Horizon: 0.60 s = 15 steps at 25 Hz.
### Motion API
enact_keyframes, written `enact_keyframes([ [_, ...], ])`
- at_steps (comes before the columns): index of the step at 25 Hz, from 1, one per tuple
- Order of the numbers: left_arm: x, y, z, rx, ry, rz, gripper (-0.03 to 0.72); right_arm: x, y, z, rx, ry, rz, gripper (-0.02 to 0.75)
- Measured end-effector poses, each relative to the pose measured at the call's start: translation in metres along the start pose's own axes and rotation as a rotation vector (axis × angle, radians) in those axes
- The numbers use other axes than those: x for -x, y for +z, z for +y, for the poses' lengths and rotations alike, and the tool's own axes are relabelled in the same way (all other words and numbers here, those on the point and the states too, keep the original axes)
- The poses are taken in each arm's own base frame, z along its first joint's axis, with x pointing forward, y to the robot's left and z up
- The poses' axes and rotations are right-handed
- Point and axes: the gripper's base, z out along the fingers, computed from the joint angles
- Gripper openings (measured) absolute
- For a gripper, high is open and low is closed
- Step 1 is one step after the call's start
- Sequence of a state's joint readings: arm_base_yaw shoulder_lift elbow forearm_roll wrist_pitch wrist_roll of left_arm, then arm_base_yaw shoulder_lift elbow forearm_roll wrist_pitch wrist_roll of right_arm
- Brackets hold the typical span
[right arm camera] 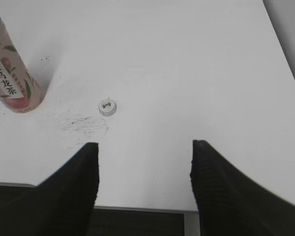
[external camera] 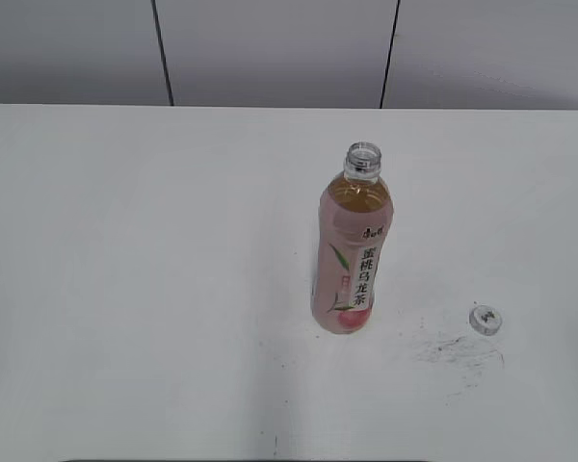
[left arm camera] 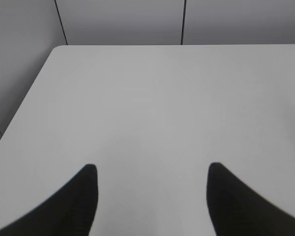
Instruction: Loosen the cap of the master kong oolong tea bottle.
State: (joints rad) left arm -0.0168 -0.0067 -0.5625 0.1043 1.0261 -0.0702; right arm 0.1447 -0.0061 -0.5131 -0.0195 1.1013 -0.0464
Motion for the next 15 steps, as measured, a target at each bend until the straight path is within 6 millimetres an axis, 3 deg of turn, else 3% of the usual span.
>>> enact_keyframes([
  [15, 0.0, 0.0, 0.0001, 0.002, 0.0, 0.0, 0.386, 0.0002, 0.0, 0.0, -0.001, 0.0, -0.002, 0.448],
])
